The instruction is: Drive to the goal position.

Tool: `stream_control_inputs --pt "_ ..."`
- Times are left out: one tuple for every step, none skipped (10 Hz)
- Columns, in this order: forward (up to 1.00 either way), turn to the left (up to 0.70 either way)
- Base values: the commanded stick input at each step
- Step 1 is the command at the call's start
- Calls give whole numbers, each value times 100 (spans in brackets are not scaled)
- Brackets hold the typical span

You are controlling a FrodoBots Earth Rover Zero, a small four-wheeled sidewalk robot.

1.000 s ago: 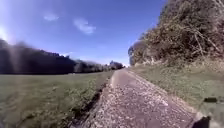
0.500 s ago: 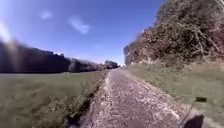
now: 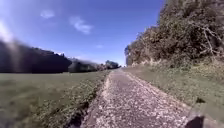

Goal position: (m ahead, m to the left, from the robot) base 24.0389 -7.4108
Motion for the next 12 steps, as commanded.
stream_control_inputs --pt "100 0" --pt "100 0" --pt "100 0" --pt "100 0" --pt "100 0" --pt "100 0" --pt "100 0" --pt "100 0" --pt "100 0" --pt "100 0" --pt "100 -37" --pt "100 -39"
